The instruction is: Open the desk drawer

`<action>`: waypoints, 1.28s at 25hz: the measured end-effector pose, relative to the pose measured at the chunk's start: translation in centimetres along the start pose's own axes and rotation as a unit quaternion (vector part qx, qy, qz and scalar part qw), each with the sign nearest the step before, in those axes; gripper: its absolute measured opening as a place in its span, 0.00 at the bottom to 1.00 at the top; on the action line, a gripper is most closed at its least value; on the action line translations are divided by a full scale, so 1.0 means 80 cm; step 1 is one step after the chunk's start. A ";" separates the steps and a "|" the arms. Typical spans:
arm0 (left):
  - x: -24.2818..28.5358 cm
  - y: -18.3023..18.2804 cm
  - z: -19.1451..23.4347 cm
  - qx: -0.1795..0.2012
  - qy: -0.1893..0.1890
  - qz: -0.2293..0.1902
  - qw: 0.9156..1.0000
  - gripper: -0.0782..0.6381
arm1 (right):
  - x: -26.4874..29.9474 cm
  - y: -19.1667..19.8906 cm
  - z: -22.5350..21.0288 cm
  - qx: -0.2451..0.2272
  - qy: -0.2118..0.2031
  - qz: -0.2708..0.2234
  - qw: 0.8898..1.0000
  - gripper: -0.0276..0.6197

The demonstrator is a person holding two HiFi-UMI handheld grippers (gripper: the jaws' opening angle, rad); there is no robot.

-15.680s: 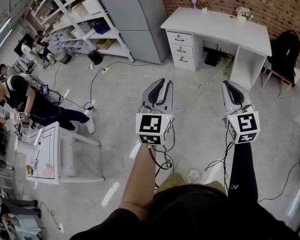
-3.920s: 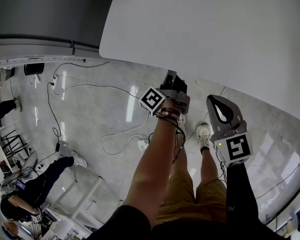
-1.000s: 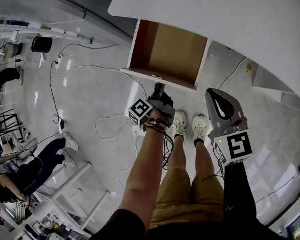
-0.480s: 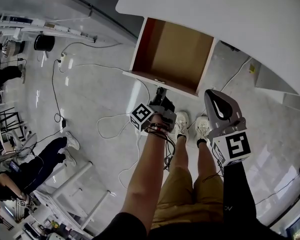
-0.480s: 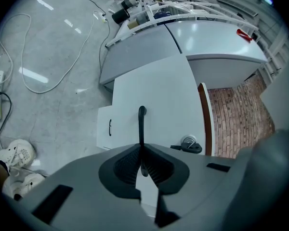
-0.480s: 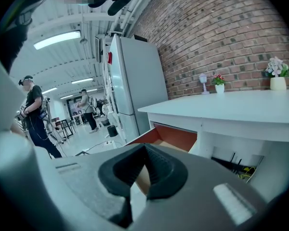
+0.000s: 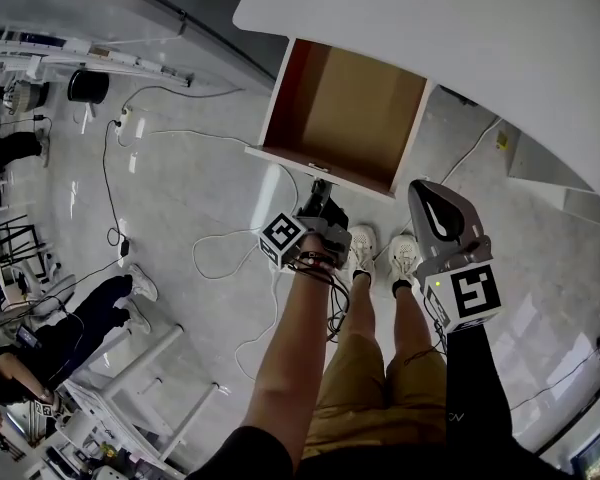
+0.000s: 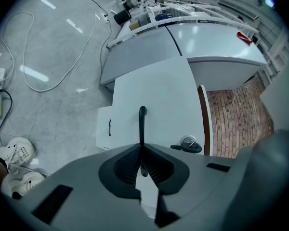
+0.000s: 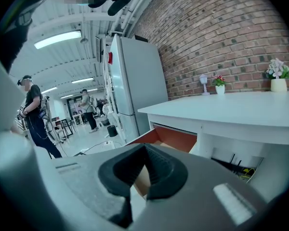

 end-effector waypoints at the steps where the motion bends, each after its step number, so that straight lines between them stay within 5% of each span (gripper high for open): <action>1: 0.000 0.000 0.001 0.000 0.000 0.000 1.000 0.14 | 0.000 0.000 -0.002 0.000 0.000 0.000 1.000 0.04; 32: 0.006 -0.002 0.018 0.043 -0.014 0.008 0.999 0.14 | 0.006 0.011 -0.007 -0.003 -0.007 0.011 1.000 0.04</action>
Point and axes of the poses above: the fingertips, and each gripper's own axes: x forward along the fingers, z to its left, y out of its underside, the point moved 3 cm from there along -x, backward along the fingers, and after that the axes turned 12 degrees about -z, right-handed, at the moved point
